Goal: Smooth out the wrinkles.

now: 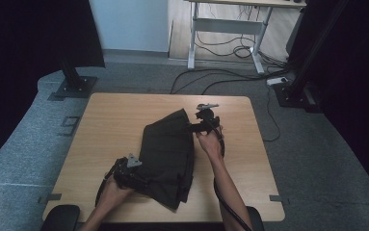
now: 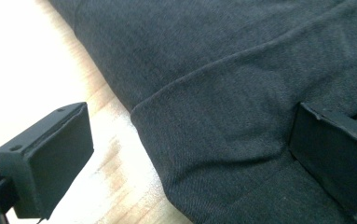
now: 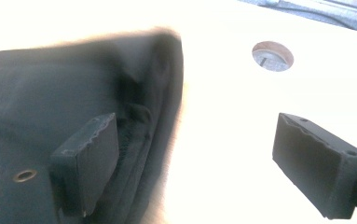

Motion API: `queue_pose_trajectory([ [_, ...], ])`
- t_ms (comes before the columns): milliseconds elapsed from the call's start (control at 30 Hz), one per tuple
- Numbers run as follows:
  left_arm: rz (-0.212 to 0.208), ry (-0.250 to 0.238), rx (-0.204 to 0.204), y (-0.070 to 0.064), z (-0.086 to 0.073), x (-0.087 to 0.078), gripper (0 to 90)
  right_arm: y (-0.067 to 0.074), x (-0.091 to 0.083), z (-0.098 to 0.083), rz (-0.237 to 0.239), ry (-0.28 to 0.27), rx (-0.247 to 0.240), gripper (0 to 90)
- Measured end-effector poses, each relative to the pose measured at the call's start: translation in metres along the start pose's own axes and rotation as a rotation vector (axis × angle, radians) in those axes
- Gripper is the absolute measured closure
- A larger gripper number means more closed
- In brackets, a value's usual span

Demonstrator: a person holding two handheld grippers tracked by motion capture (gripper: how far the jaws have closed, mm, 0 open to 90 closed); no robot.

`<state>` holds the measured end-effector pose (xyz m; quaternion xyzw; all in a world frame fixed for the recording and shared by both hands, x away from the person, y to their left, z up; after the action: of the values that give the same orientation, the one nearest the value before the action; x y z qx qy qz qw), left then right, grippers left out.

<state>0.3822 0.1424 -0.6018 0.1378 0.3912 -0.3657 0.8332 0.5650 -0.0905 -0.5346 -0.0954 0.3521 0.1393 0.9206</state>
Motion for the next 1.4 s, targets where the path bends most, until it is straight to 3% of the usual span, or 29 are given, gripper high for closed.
queue_pose_trajectory([
  [200,-0.007,-0.038,0.047,-0.001,0.023,-0.016,0.0,0.007,-0.021,-0.015,0.060,-0.005,-0.040,13.6],
  [333,-0.034,-0.066,0.041,0.009,0.045,-0.024,0.0,0.016,-0.035,-0.030,0.104,-0.008,-0.066,13.6],
  [533,-0.015,-0.062,0.043,0.044,0.078,-0.018,3.2,0.032,-0.060,-0.048,0.153,-0.019,-0.092,13.6],
  [733,0.064,-0.034,0.052,0.081,0.112,-0.002,0.0,0.054,-0.086,-0.056,0.198,-0.036,-0.124,13.1],
  [867,0.109,-0.012,0.053,0.099,0.128,0.019,0.0,0.068,-0.095,-0.066,0.208,-0.037,-0.143,12.8],
  [1033,0.162,0.021,0.061,0.113,0.135,0.044,0.0,0.084,-0.090,-0.089,0.198,0.011,-0.156,12.7],
  [1167,0.197,0.095,0.080,0.118,0.123,0.064,0.0,0.089,-0.077,-0.110,0.172,0.072,-0.169,12.4],
  [1267,0.189,0.090,0.031,0.119,0.115,0.069,0.0,0.088,-0.068,-0.120,0.173,0.096,-0.158,10.5],
  [1400,0.185,0.087,-0.006,0.118,0.109,0.068,0.0,0.080,-0.054,-0.128,0.136,0.123,-0.156,10.5],
])
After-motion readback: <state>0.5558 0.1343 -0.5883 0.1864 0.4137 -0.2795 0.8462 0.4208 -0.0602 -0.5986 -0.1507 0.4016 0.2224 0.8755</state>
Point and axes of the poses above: each handheld gripper's, and its own axes: x roughly forward along the jaws, z roughly out of its top, y roughly to its left, the point moved 9 cm from there along x, roughly forward along the jaws, and after that the axes turned 7 degrees about -z, right-handed, at the moved point
